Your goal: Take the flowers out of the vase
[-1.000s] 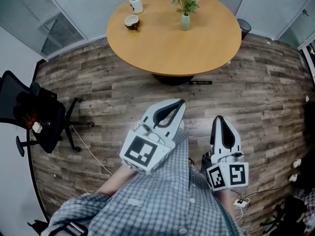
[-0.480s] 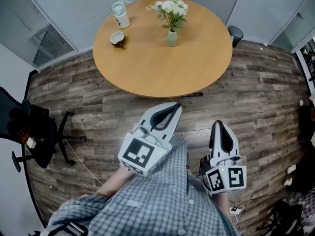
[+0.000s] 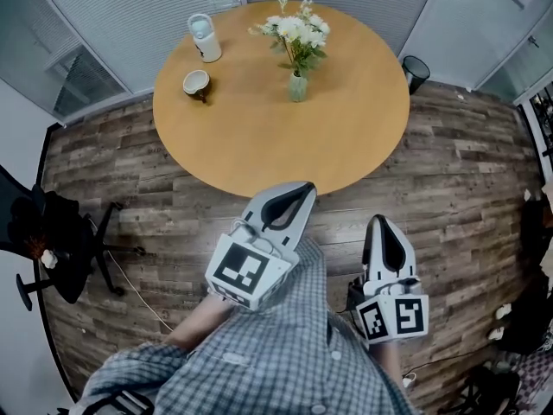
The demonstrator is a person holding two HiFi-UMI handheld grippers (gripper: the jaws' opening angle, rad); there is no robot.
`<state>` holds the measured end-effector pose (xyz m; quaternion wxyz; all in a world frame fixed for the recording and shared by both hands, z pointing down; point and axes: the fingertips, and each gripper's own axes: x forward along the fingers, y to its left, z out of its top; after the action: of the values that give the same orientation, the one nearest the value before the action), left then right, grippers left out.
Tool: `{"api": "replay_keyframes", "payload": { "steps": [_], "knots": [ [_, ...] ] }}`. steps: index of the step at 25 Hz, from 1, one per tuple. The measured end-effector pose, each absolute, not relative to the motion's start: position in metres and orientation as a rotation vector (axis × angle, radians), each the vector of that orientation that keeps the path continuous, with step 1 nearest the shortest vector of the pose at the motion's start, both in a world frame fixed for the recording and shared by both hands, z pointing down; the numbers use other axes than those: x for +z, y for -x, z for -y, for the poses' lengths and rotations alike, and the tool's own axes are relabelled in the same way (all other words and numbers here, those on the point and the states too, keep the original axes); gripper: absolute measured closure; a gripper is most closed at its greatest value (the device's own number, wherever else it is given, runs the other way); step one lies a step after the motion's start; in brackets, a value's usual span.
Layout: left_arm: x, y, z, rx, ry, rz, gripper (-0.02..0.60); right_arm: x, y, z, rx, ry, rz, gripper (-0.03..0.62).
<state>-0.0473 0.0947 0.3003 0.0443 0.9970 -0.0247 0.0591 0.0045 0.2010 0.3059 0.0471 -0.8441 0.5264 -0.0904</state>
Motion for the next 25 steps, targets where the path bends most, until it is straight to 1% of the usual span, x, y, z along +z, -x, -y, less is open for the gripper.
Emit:
{"api": "replay_keyframes", "payload": {
  "steps": [11, 15, 25],
  "knots": [
    [0.306, 0.006, -0.060, 0.177, -3.036, 0.131, 0.578, 0.309, -0.050, -0.168, -0.283, 2.573, -1.634, 0.583],
    [0.302, 0.011, -0.048, 0.162, -3.039, 0.202, 0.578, 0.311, -0.054, -0.153, -0.297, 2.533, -1.671, 0.583],
    [0.295, 0.038, -0.025, 0.119, -3.029, 0.378, 0.578, 0.311, -0.039, -0.124, -0.304, 2.444, -1.801, 0.583]
  ]
}}
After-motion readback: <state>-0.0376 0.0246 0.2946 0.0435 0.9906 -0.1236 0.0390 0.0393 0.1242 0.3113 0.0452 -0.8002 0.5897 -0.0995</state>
